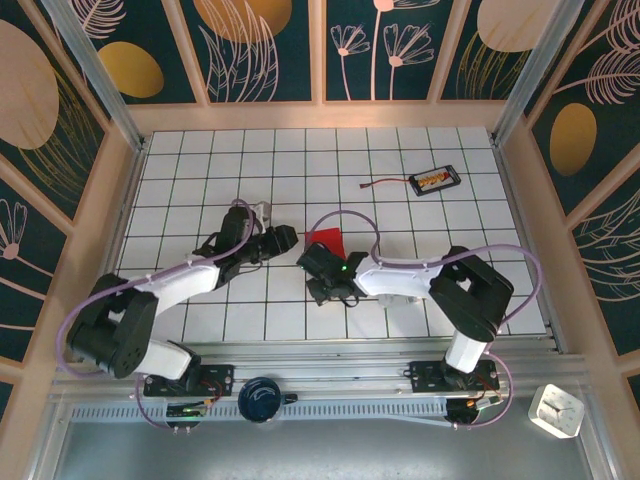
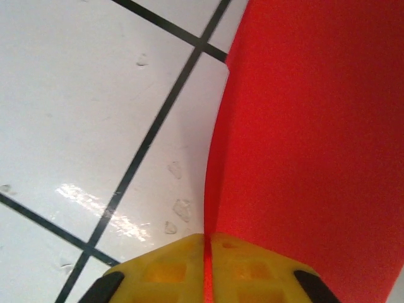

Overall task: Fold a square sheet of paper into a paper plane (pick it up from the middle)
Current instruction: Turn over the paper at the center of the table.

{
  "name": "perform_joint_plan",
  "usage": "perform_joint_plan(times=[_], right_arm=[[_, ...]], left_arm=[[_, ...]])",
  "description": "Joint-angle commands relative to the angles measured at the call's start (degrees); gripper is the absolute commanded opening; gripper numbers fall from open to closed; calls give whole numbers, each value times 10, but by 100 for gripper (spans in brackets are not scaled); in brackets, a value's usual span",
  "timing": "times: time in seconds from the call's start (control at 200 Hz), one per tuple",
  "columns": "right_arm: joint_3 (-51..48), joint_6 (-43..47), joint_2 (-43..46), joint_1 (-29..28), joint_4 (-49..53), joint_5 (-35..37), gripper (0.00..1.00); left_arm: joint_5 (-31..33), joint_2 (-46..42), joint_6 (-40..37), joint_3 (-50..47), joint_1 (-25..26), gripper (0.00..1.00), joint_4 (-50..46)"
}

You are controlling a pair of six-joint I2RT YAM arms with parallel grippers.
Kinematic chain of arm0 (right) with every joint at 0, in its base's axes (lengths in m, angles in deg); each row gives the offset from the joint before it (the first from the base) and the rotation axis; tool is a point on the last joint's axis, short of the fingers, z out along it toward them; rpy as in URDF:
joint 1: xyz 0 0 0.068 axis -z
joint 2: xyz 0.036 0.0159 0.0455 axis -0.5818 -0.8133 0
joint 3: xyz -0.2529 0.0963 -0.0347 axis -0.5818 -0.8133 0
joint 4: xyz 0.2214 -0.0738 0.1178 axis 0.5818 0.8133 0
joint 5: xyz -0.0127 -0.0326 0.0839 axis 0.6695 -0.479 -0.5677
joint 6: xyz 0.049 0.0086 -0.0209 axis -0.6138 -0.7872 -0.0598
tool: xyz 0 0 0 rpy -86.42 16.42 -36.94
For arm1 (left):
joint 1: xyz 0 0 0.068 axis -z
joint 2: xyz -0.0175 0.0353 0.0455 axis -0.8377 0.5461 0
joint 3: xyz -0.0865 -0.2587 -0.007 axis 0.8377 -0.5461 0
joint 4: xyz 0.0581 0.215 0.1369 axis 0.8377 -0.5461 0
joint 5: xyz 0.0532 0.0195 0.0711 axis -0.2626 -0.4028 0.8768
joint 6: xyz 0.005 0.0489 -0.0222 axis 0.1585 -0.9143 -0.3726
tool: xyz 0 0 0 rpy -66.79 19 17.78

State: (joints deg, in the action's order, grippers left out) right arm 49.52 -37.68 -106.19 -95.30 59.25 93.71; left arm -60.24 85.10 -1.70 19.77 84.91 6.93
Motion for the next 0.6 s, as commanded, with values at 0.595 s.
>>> perform_joint_plan(times=[0.595], right_arm=[[-94, 8, 65, 38, -142, -66, 18]], left_arm=[[-149, 288, -46, 199, 12, 31, -6]])
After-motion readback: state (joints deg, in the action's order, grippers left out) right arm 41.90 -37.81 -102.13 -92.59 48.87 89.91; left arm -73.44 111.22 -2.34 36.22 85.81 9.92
